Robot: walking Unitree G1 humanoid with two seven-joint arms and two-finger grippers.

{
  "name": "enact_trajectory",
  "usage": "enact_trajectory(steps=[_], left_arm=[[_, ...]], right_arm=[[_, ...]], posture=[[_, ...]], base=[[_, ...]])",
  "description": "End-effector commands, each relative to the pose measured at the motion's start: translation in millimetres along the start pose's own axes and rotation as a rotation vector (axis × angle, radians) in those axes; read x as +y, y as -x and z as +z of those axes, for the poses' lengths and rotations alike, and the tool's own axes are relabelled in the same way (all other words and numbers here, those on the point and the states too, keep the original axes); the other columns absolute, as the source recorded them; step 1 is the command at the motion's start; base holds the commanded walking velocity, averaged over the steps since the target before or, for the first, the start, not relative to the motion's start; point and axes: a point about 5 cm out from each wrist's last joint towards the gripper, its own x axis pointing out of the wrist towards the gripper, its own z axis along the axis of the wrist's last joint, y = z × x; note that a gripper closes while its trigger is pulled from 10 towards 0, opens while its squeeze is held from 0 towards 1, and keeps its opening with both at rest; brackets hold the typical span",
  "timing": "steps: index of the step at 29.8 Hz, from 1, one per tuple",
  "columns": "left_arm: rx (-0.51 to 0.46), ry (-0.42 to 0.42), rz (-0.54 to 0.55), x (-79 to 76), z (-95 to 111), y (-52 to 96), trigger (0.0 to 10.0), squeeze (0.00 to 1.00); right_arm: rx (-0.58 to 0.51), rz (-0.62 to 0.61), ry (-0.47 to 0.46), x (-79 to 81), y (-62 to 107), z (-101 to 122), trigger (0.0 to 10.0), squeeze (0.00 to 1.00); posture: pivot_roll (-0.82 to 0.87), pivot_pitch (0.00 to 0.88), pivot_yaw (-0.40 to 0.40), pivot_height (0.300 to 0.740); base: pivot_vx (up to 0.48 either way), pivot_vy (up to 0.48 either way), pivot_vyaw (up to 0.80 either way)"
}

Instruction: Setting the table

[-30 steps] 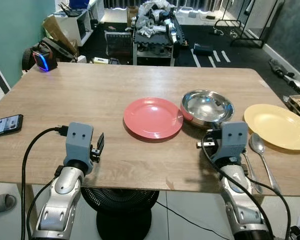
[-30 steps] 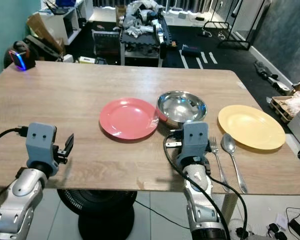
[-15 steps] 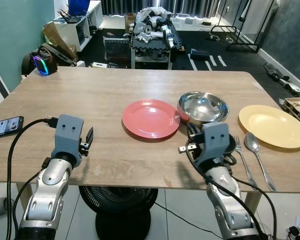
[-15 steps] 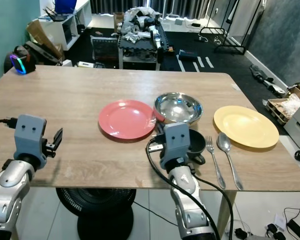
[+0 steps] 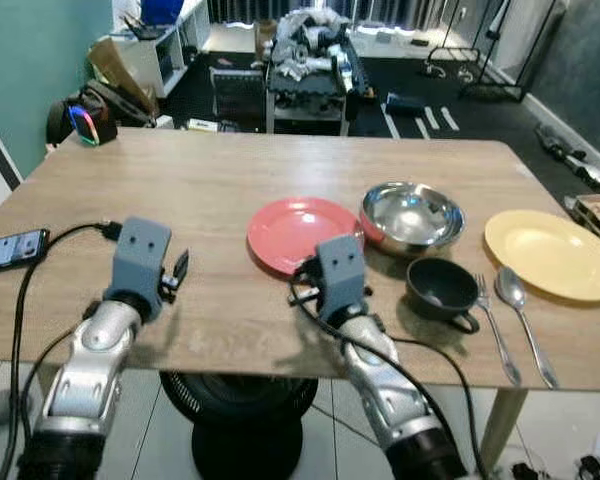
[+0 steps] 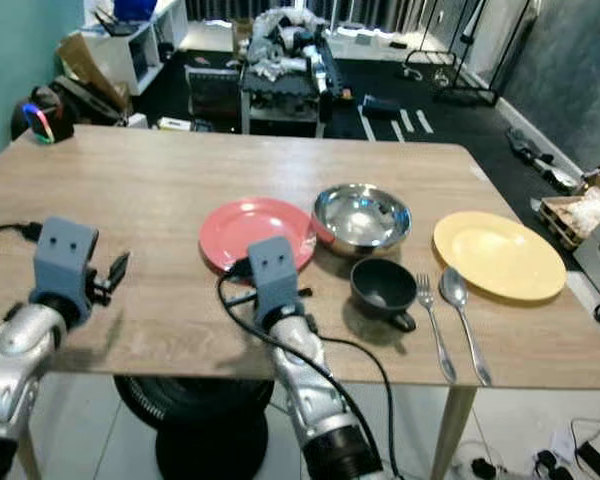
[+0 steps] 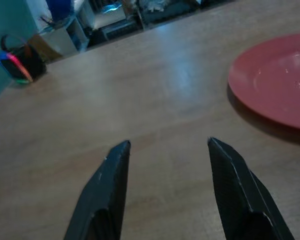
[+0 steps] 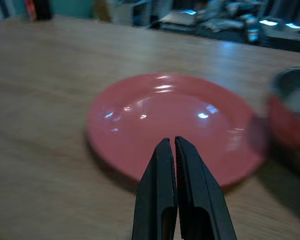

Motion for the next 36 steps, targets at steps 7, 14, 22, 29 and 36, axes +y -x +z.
enact_trajectory(steps=[7, 14, 22, 29, 36], left_arm=[[0.030, -0.035, -0.111, -15.6, 4, -35.5, 10.0, 0.00], [0.044, -0.056, -0.182, -29.6, 13, -58.9, 10.0, 0.00], [0.046, 0.032, -0.313, -44.4, 23, -75.3, 10.0, 0.00], [0.110, 0.091, -0.238, -32.1, 16, -77.7, 10.0, 0.00], [0.190, 0.134, -0.271, -21.7, -5, -70.0, 10.0, 0.00]], right_arm=[[-0.004, -0.232, 0.003, -69.0, 22.2, -6, 10.0, 1.00], [-0.105, -0.241, -0.001, -92.8, 45.7, 14, 10.0, 1.00], [-0.468, -0.097, -0.279, -87.1, 57.2, 113, 10.0, 0.00], [-0.494, -0.066, -0.256, -83.9, 64.0, 131, 10.0, 0.00], [-0.436, -0.052, -0.239, -86.1, 74.6, 132, 10.0, 0.00]], posture=[[-0.01, 0.049, 0.090, 0.740], [-0.07, 0.073, 0.116, 0.740], [-0.16, 0.106, 0.157, 0.740], [-0.21, 0.141, 0.154, 0.740], [-0.25, 0.183, 0.137, 0.740]], base=[[0.000, 0.000, 0.00], [0.000, 0.000, 0.00], [0.000, 0.000, 0.00], [0.000, 0.000, 0.00], [0.000, 0.000, 0.00]])
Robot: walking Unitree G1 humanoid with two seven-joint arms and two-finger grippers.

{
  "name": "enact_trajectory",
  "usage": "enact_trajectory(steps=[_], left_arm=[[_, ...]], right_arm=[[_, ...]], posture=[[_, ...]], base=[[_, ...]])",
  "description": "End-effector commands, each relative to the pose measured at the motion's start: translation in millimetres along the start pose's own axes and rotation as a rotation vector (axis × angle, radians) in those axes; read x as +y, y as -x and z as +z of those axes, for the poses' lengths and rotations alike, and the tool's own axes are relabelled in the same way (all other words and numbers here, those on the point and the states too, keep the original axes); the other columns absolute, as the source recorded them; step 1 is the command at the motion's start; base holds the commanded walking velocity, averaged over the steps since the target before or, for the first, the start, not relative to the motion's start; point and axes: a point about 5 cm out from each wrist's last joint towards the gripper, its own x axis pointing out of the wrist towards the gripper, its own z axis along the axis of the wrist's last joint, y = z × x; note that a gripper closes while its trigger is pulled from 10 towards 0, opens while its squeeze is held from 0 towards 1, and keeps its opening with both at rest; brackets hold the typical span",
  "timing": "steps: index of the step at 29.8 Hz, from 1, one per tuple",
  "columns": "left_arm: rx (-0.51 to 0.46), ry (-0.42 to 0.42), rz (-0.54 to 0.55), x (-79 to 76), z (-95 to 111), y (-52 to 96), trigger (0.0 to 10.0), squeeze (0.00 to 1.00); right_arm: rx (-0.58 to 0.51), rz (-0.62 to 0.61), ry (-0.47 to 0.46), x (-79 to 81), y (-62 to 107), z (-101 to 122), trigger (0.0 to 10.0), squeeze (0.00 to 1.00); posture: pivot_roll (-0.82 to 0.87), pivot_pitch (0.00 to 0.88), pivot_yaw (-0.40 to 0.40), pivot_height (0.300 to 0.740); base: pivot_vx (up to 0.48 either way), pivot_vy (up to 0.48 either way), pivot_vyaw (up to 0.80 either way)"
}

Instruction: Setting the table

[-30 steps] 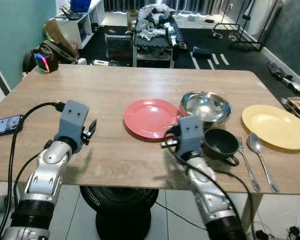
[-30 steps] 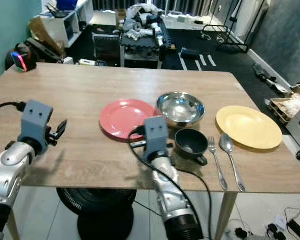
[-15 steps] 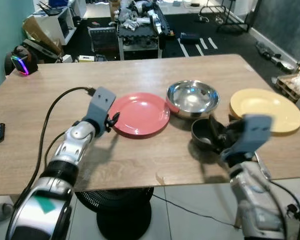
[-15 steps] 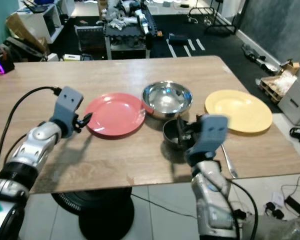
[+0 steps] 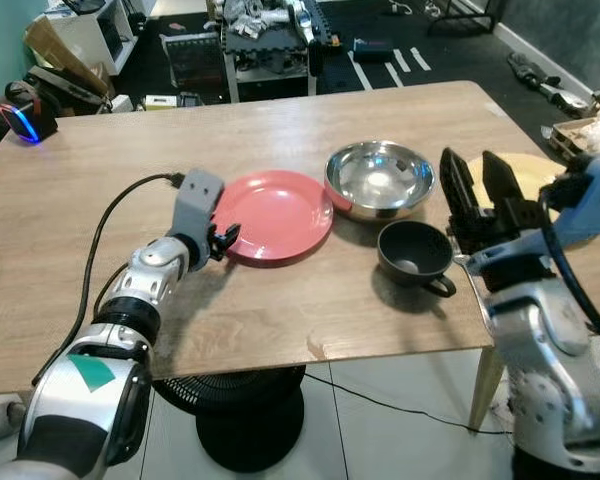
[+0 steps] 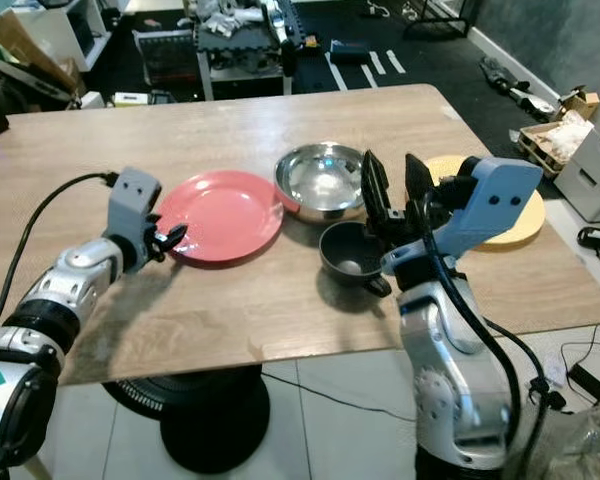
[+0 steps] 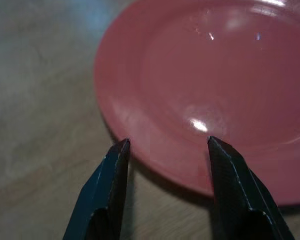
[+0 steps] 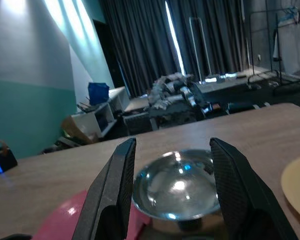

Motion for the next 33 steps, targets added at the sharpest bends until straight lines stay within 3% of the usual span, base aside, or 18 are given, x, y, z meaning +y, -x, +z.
enact_trajectory(steps=[1, 8, 14, 17, 20, 22, 33], left_arm=[[0.060, 0.008, -0.057, 2.7, -17, 5.1, 10.0, 0.00], [0.111, -0.061, -0.185, -3.7, -27, 7.7, 10.0, 0.00], [0.140, -0.035, -0.270, -19.1, -40, 7.3, 10.0, 0.00], [0.148, -0.010, -0.311, -28.6, -48, 7.6, 10.0, 0.00], [0.143, 0.068, -0.436, -55.3, -63, 9.3, 10.0, 0.00], [0.135, 0.086, -0.469, -62.9, -66, 9.5, 10.0, 0.00], [0.062, 0.195, -0.603, -87.0, -61, 10.8, 10.0, 0.00]], right_arm=[[0.020, 0.013, -0.009, 2.4, 4.3, 4, 10.0, 0.00], [0.043, 0.010, -0.009, 2.8, 7.2, 4, 10.0, 0.00], [0.060, 0.008, -0.015, 3.8, 6.0, 1, 10.0, 0.00], [0.062, 0.009, -0.016, 3.7, 5.2, 0, 10.0, 0.00], [0.071, 0.014, -0.018, 3.6, 3.3, -1, 10.0, 0.00], [0.074, 0.014, -0.018, 3.3, 2.8, -1, 10.0, 0.00], [0.078, 0.024, -0.023, 3.7, 0.2, -5, 10.0, 0.00]], posture=[[-0.25, 0.186, 0.136, 0.740], [-0.25, 0.181, 0.139, 0.740], [-0.24, 0.166, 0.142, 0.740], [-0.23, 0.160, 0.141, 0.740], [-0.22, 0.148, 0.139, 0.740], [-0.22, 0.143, 0.138, 0.740], [-0.20, 0.128, 0.136, 0.740]], base=[[0.000, 0.000, 0.00], [0.000, 0.000, 0.00], [0.000, 0.000, 0.00], [0.000, 0.000, 0.00], [0.000, 0.000, 0.00], [0.000, 0.000, 0.00], [0.000, 0.000, 0.00]])
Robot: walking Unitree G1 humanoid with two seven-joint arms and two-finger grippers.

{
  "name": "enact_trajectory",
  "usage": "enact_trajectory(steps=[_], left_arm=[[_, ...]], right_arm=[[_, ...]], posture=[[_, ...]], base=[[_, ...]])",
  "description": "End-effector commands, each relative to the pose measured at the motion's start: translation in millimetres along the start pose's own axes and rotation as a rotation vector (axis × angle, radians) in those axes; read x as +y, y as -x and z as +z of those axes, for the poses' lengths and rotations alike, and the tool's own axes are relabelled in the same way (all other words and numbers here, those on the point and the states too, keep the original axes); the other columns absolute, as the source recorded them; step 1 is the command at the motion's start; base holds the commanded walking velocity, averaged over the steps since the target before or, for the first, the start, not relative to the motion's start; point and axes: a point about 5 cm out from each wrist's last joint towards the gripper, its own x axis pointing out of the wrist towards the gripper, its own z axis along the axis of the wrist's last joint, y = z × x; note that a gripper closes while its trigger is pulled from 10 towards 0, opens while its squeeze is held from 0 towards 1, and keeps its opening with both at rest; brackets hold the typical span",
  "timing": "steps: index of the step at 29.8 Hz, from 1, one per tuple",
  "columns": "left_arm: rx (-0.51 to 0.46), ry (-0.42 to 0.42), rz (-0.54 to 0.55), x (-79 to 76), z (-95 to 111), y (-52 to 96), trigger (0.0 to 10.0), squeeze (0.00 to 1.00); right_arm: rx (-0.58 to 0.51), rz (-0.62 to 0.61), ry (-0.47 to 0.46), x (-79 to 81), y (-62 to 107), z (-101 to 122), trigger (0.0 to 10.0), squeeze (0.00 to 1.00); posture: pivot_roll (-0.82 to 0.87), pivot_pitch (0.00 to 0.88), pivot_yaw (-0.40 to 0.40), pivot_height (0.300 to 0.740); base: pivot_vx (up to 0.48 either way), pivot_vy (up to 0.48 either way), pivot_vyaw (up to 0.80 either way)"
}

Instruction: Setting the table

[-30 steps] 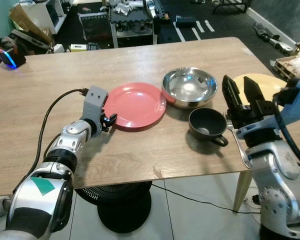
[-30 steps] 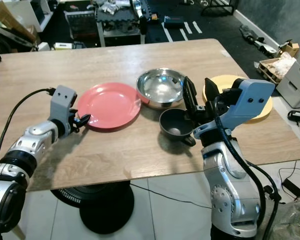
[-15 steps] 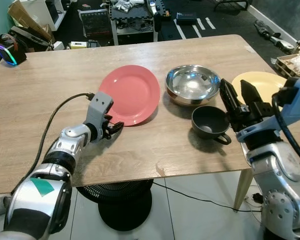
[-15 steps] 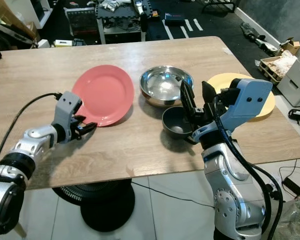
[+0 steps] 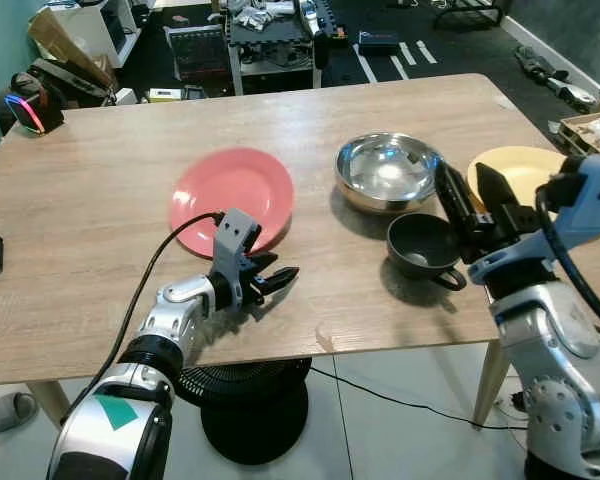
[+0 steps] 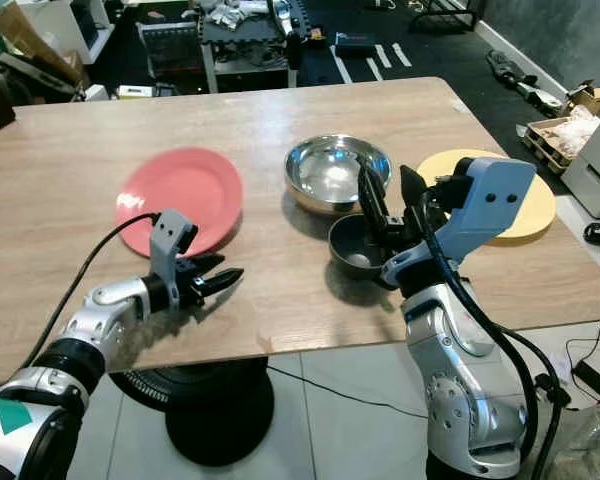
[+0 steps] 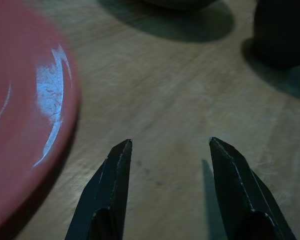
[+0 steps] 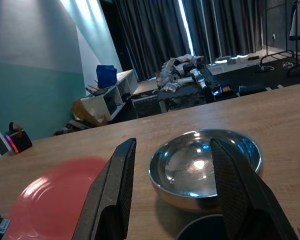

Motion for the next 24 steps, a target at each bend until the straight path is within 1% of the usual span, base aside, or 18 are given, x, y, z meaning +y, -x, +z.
enact_trajectory(steps=[1, 2, 3, 4, 6, 7, 8, 10, 12, 13, 15, 16, 17, 18, 19, 20, 22, 24], left_arm=[[0.085, 0.107, -0.057, -11.8, -30, 2.5, 10.0, 0.00], [0.059, 0.106, -0.079, -15.2, -26, 1.2, 10.0, 0.00], [0.059, 0.106, -0.079, -15.2, -26, 1.2, 10.0, 0.00], [-0.013, 0.073, -0.104, -19.8, -9, -0.2, 10.0, 0.00], [-0.035, 0.058, -0.106, -20.7, -4, 0.1, 10.0, 0.00], [-0.085, 0.003, -0.075, -17.1, 10, 1.9, 10.0, 0.00], [-0.085, 0.003, -0.075, -17.1, 10, 1.9, 10.0, 0.00], [-0.117, -0.050, 0.043, -2.7, 24, 6.1, 10.0, 0.00], [-0.126, -0.090, 0.170, 12.6, 32, 12.1, 10.0, 0.00], [-0.126, -0.106, 0.285, 28.1, 36, 20.6, 10.0, 0.00], [-0.118, -0.118, 0.362, 37.7, 38, 27.0, 10.0, 0.00], [-0.102, -0.109, 0.433, 47.4, 38, 33.9, 10.0, 0.00], [-0.093, -0.108, 0.473, 52.5, 38, 38.0, 10.0, 0.00], [-0.088, -0.108, 0.495, 55.4, 38, 40.4, 10.0, 0.00], [-0.078, -0.084, 0.532, 60.4, 37, 45.3, 10.0, 0.00], [-0.078, -0.084, 0.532, 60.4, 37, 45.3, 10.0, 0.00], [-0.057, -0.007, 0.607, 70.5, 31, 57.3, 10.0, 0.00], [-0.039, 0.031, 0.652, 75.8, 26, 64.7, 10.0, 0.00]], right_arm=[[-0.001, 0.012, -0.010, 2.1, -0.9, -1, 10.0, 0.00], [-0.001, 0.012, -0.009, 1.9, -1.1, -1, 10.0, 0.00], [-0.001, 0.012, -0.009, 1.9, -1.1, -1, 10.0, 0.00], [0.000, 0.013, -0.009, 1.6, -1.7, -2, 10.0, 0.00], [0.001, 0.013, -0.009, 1.6, -1.9, -2, 10.0, 0.00], [0.001, 0.013, -0.010, 1.7, -2.2, -3, 10.0, 0.00], [0.001, 0.013, -0.010, 1.7, -2.2, -3, 10.0, 0.00], [0.002, 0.014, -0.012, 1.7, -2.7, -4, 10.0, 0.00], [0.003, 0.014, -0.012, 1.6, -3.2, -4, 10.0, 0.00], [0.005, 0.012, -0.013, 1.2, -3.2, -5, 10.0, 0.00], [0.007, 0.011, -0.014, 0.8, -2.9, -6, 10.0, 0.00], [0.011, 0.010, -0.013, 0.3, -2.4, -7, 10.0, 0.00], [0.012, 0.010, -0.013, 0.1, -2.2, -7, 10.0, 0.00], [0.013, 0.010, -0.013, 0.0, -2.0, -7, 10.0, 0.00], [0.014, 0.010, -0.013, -0.1, -1.9, -7, 10.0, 0.00], [0.014, 0.010, -0.013, -0.1, -1.9, -7, 10.0, 0.00], [0.015, 0.009, -0.012, -0.3, -1.5, -7, 10.0, 0.00], [0.016, 0.009, -0.011, -0.4, -1.2, -6, 10.0, 0.00]], posture=[[-0.20, 0.122, 0.136, 0.740], [-0.20, 0.122, 0.136, 0.740], [-0.20, 0.122, 0.136, 0.740], [-0.19, 0.118, 0.135, 0.740], [-0.19, 0.118, 0.135, 0.740], [-0.19, 0.118, 0.135, 0.740], [-0.19, 0.118, 0.135, 0.740], [-0.19, 0.117, 0.135, 0.740], [-0.18, 0.119, 0.134, 0.740], [-0.18, 0.122, 0.133, 0.740], [-0.18, 0.122, 0.133, 0.740], [-0.18, 0.125, 0.132, 0.740], [-0.18, 0.127, 0.131, 0.740], [-0.18, 0.127, 0.131, 0.740], [-0.18, 0.130, 0.130, 0.740], [-0.18, 0.130, 0.130, 0.740], [-0.18, 0.135, 0.127, 0.740], [-0.19, 0.143, 0.122, 0.740]], base=[[0.000, 0.000, 0.00], [0.000, 0.000, 0.00], [0.000, 0.000, 0.00], [0.000, 0.000, 0.00], [0.000, 0.000, 0.00], [0.000, 0.000, 0.00], [0.000, 0.000, 0.00], [0.000, 0.000, 0.00], [0.000, 0.000, 0.00], [0.000, 0.000, 0.00], [0.000, 0.000, 0.00], [0.000, 0.000, 0.00], [0.000, 0.000, 0.00], [0.000, 0.000, 0.00], [0.000, 0.000, 0.00], [0.000, 0.000, 0.00], [0.000, 0.000, 0.00], [0.000, 0.000, 0.00]])
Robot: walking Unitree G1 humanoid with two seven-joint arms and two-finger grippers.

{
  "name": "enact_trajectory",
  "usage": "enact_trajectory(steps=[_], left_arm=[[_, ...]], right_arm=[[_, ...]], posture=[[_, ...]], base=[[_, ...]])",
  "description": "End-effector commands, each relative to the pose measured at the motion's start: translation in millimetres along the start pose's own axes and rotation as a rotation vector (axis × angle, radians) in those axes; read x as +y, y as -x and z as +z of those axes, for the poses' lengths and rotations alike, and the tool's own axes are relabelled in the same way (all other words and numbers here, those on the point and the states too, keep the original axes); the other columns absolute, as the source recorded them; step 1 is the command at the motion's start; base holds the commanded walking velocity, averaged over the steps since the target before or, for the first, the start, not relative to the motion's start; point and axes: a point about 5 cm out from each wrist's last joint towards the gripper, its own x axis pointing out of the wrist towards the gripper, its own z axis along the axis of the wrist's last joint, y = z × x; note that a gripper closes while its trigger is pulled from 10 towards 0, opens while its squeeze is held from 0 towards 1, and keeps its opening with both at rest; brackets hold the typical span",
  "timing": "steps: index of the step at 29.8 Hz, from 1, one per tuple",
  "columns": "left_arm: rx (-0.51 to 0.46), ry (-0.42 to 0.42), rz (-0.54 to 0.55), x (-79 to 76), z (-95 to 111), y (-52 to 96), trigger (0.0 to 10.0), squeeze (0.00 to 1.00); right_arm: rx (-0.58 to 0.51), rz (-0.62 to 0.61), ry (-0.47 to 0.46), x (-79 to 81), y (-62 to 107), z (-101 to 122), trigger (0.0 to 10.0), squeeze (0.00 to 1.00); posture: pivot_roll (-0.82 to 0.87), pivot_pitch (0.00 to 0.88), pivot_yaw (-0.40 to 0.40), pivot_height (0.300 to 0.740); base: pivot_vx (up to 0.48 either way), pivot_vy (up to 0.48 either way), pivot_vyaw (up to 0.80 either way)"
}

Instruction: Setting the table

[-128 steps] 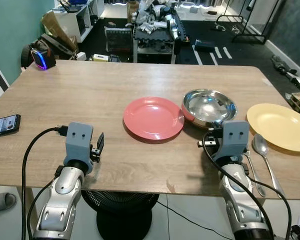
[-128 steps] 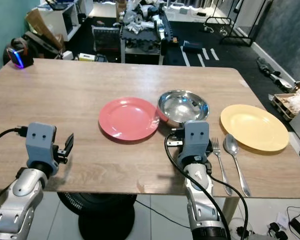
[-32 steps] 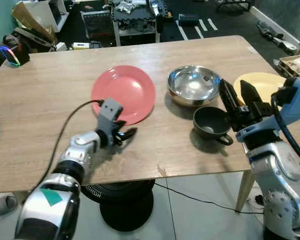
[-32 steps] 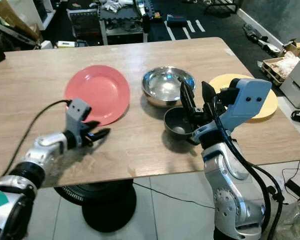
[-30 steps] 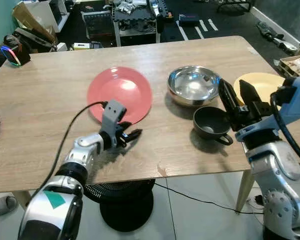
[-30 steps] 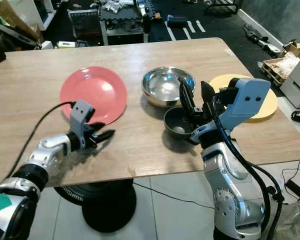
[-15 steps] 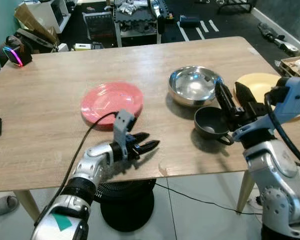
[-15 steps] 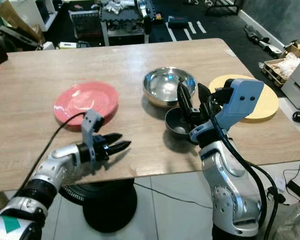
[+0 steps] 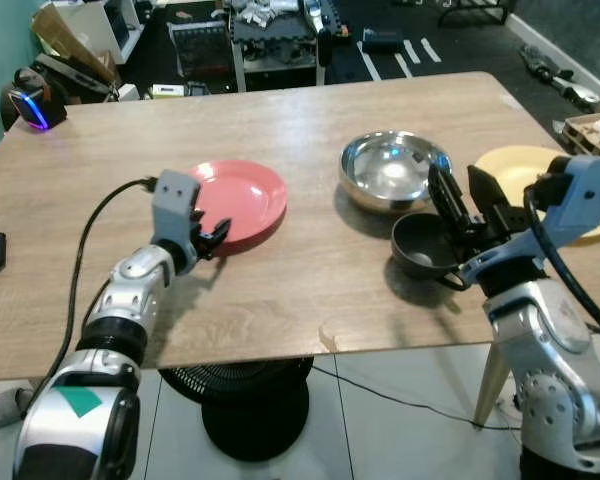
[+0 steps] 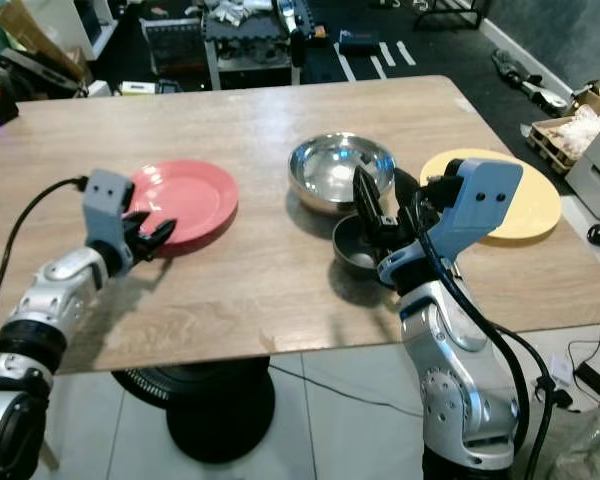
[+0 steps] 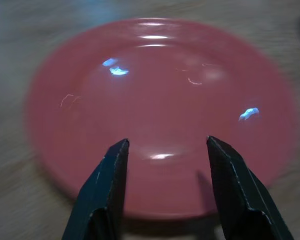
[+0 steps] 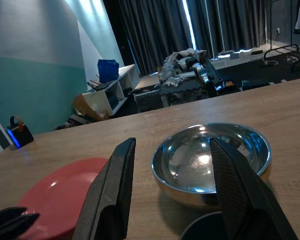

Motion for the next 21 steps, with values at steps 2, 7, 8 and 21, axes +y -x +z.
enact_trajectory(steps=[2, 7, 8, 21], left_arm=[[0.069, 0.064, 0.071, 14.5, -16, 6.9, 10.0, 0.00], [0.107, 0.131, 0.139, 25.2, -25, 10.7, 10.0, 0.00], [0.129, 0.143, 0.144, 25.9, -29, 11.3, 10.0, 0.00], [0.221, 0.062, 0.048, 19.9, -29, 8.0, 10.0, 0.00]], right_arm=[[0.009, 0.006, -0.003, 0.6, 2.7, -1, 10.0, 0.00], [0.019, 0.011, 0.008, -0.6, 4.2, 0, 10.0, 0.00], [0.023, 0.012, 0.012, -1.1, 5.0, 1, 10.0, 0.00], [0.045, 0.012, 0.028, -2.2, 8.1, 1, 10.0, 0.00]], posture=[[-0.19, 0.148, 0.117, 0.740], [-0.21, 0.163, 0.106, 0.740], [-0.22, 0.168, 0.100, 0.740], [-0.23, 0.188, 0.089, 0.740]], base=[[0.000, 0.000, 0.00], [0.000, 0.000, 0.00], [0.000, 0.000, 0.00], [0.000, 0.000, 0.00]])
